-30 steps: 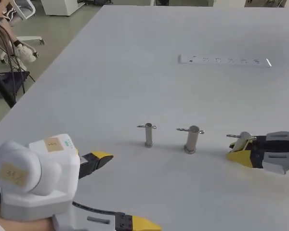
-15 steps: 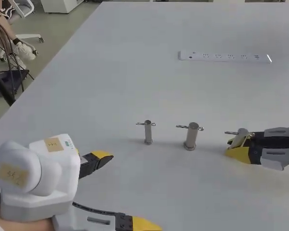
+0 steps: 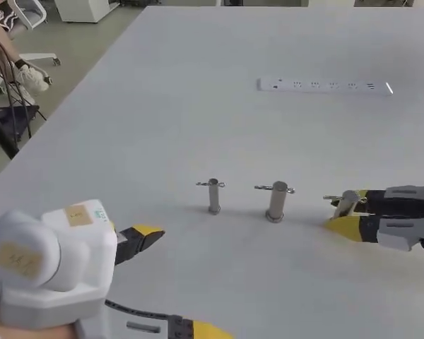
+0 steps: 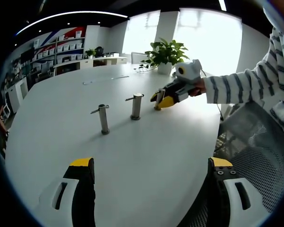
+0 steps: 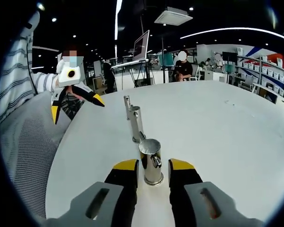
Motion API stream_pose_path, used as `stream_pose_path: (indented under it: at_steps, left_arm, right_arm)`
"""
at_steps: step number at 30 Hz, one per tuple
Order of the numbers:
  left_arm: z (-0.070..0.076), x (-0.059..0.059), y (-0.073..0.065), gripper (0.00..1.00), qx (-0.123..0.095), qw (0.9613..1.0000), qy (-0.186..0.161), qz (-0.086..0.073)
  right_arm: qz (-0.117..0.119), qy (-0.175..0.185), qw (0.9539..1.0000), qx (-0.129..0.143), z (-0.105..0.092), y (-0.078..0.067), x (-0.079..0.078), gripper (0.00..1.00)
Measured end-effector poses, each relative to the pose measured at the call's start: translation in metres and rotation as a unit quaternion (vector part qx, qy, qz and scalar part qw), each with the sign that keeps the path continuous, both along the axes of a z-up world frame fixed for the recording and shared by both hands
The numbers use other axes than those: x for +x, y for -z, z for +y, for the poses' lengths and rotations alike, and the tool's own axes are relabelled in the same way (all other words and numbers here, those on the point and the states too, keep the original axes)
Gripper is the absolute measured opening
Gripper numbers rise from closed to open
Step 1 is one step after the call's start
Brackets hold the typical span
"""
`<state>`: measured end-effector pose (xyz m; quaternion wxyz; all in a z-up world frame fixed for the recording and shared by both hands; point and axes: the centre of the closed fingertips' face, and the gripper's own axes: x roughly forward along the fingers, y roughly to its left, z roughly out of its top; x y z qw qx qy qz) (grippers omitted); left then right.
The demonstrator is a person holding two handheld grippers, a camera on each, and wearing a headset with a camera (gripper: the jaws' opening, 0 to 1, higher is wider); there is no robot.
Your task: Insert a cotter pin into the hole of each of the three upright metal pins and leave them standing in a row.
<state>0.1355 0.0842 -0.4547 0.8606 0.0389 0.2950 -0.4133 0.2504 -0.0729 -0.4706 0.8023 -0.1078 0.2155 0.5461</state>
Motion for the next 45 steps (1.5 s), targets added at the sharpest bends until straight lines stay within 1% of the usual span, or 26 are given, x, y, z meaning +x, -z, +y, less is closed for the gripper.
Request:
stream_pose_path:
  at_steps: [3,5,6,8,9,13,15,18,21,23,25,28,29,30,32,36,43,44,45]
  left_arm:
    - [0.0,0.002,-0.004,0.99,-0.007,1.0,-0.003,-0.004]
    - [0.001,0.005,-0.007,0.99,-0.014,0.9999,-0.007,-0.007]
    - [0.001,0.007,-0.01,0.99,-0.019,0.9997,-0.01,-0.01]
    - [0.001,0.011,-0.015,0.99,-0.028,0.9994,-0.015,-0.014]
    - [0.002,0.012,-0.016,0.99,-0.031,0.9993,-0.016,-0.015]
    - [0.002,0.016,-0.023,0.99,-0.042,0.9987,-0.02,-0.023]
    - [0.002,0.019,-0.027,0.99,-0.049,0.9982,-0.023,-0.026]
    - [0.004,0.024,-0.034,0.99,-0.06,0.9972,-0.029,-0.034]
    - [0.005,0.027,-0.037,0.99,-0.066,0.9966,-0.034,-0.037]
    - [0.006,0.028,-0.039,0.99,-0.069,0.9962,-0.036,-0.039]
    - [0.007,0.029,-0.04,0.99,-0.071,0.9959,-0.038,-0.04]
    - [0.007,0.03,-0.042,0.99,-0.077,0.9953,-0.041,-0.041]
    - [0.007,0.031,-0.043,0.99,-0.08,0.995,-0.043,-0.041]
    - [0.007,0.031,-0.043,0.99,-0.081,0.9949,-0.044,-0.041]
    - [0.008,0.031,-0.044,0.99,-0.082,0.9948,-0.045,-0.041]
    - [0.011,0.032,-0.043,0.99,-0.082,0.9947,-0.05,-0.037]
    - [0.015,0.032,-0.041,0.99,-0.088,0.994,-0.06,-0.028]
    - [0.016,0.032,-0.04,0.99,-0.087,0.994,-0.061,-0.026]
    - [0.016,0.032,-0.039,0.99,-0.086,0.994,-0.063,-0.025]
  right_arm:
    - [-0.002,0.002,1.0,-0.003,-0.002,-0.003,-0.003,0.24]
    - [-0.003,0.016,0.9998,-0.006,-0.005,-0.008,-0.003,0.29]
    - [0.002,0.028,0.9996,0.006,-0.005,-0.014,-0.004,0.3]
    - [0.004,0.03,0.9993,0.021,-0.004,-0.024,-0.009,0.34]
    - [0.005,0.032,0.9992,0.022,-0.004,-0.027,-0.011,0.36]
    - [0.002,0.031,0.9993,0.02,-0.005,-0.038,-0.02,0.53]
    - [-0.002,0.028,0.9993,0.023,-0.004,-0.044,-0.026,0.59]
    - [-0.002,0.034,0.9991,0.026,-0.003,-0.052,-0.035,0.65]
    - [-0.004,0.039,0.9989,0.024,-0.004,-0.056,-0.042,0.69]
    - [0.001,0.045,0.9987,0.022,-0.005,-0.056,-0.046,0.71]
    - [0.006,0.062,0.9978,0.023,-0.007,-0.057,-0.048,0.74]
    - [0.006,0.078,0.9966,0.027,-0.009,-0.06,-0.05,0.75]
    - [0.005,0.088,0.9958,0.026,-0.011,-0.06,-0.049,0.76]
    - [-0.001,0.096,0.9951,0.022,-0.013,-0.061,-0.048,0.78]
    - [0.0,0.1,0.9948,0.021,-0.014,-0.06,-0.051,0.82]
    - [0.013,0.12,0.9923,0.027,-0.016,-0.055,-0.058,0.84]
    - [0.041,0.15,0.9865,0.052,-0.014,-0.045,-0.071,0.85]
    - [0.044,0.152,0.9861,0.052,-0.014,-0.044,-0.072,0.86]
    - [0.046,0.151,0.9865,0.044,-0.014,-0.042,-0.074,0.86]
